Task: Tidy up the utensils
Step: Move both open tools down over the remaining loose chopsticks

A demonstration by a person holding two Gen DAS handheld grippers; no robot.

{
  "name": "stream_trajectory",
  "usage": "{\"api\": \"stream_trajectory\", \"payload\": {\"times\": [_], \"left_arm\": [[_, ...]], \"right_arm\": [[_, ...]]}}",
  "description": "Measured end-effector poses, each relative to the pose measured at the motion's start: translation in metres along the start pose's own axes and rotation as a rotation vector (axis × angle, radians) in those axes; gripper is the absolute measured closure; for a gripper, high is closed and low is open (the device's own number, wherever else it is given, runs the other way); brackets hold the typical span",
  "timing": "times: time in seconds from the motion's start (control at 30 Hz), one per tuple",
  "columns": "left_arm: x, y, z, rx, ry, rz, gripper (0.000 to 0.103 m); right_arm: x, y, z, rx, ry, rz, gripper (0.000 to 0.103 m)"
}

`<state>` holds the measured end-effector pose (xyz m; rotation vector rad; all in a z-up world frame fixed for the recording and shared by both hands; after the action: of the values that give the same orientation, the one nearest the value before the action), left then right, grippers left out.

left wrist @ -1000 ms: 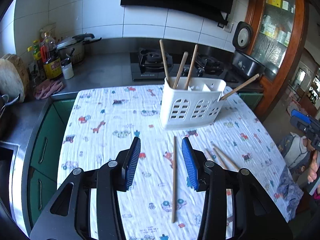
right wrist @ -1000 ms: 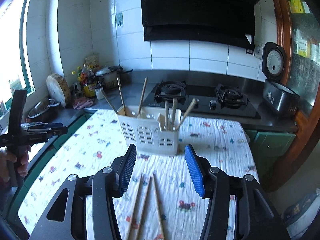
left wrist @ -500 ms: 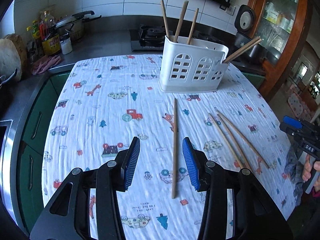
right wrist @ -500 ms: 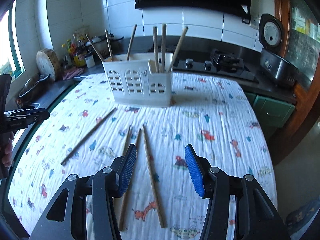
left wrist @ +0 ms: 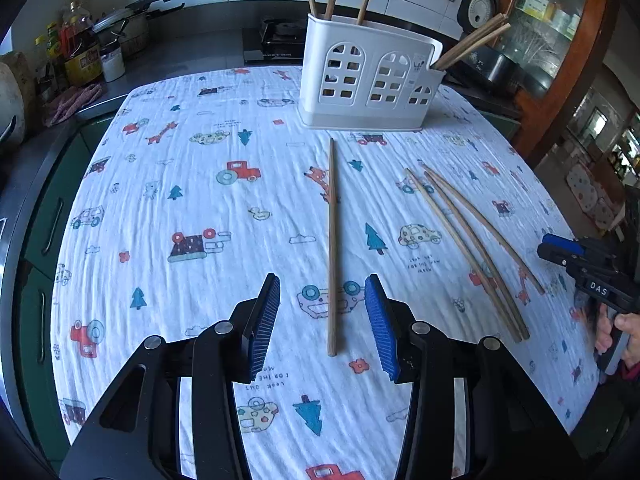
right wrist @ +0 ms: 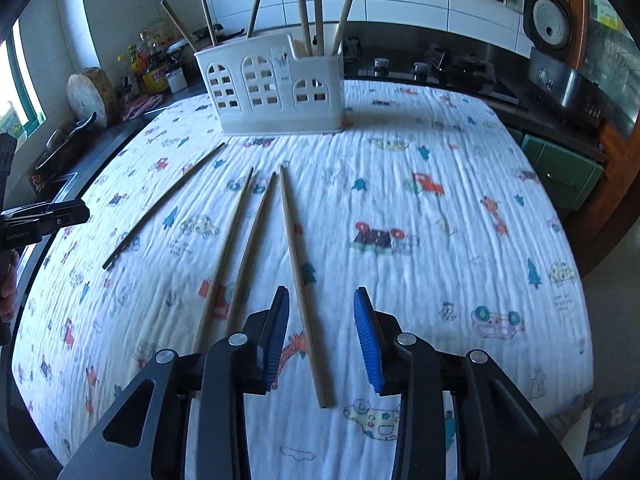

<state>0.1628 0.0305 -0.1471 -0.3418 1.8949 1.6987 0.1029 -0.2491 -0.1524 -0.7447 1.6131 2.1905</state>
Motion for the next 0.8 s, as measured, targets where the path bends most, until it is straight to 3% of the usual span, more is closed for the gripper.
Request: {"api": "stream_trajectory", "payload": {"times": [0.53, 0.8], "left_arm": [[0.015, -0.032, -0.006, 0.006, -0.008, 0.047, 0.072], [0.014, -0.044, -0.015, 0.017, -0.015, 0.058, 0.078]], "right_arm": [[0.017, -0.026, -0.004, -0.007, -0.006, 0.061, 0.087], [0.018, -0.029, -0.002, 0.005, 0.019, 0.066, 0.088]]}}
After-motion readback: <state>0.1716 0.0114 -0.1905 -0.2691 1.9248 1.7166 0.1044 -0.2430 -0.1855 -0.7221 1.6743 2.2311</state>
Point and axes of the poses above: each gripper's, at about its wrist camera, not at the fingertips, and y roughly against the way its jaws point, z to its left, x to its underside, the point moved 7 cm from there along -y, roughly the way its jaws point, and after that the axes turned 9 degrees about -x, right-handed, at the moved point
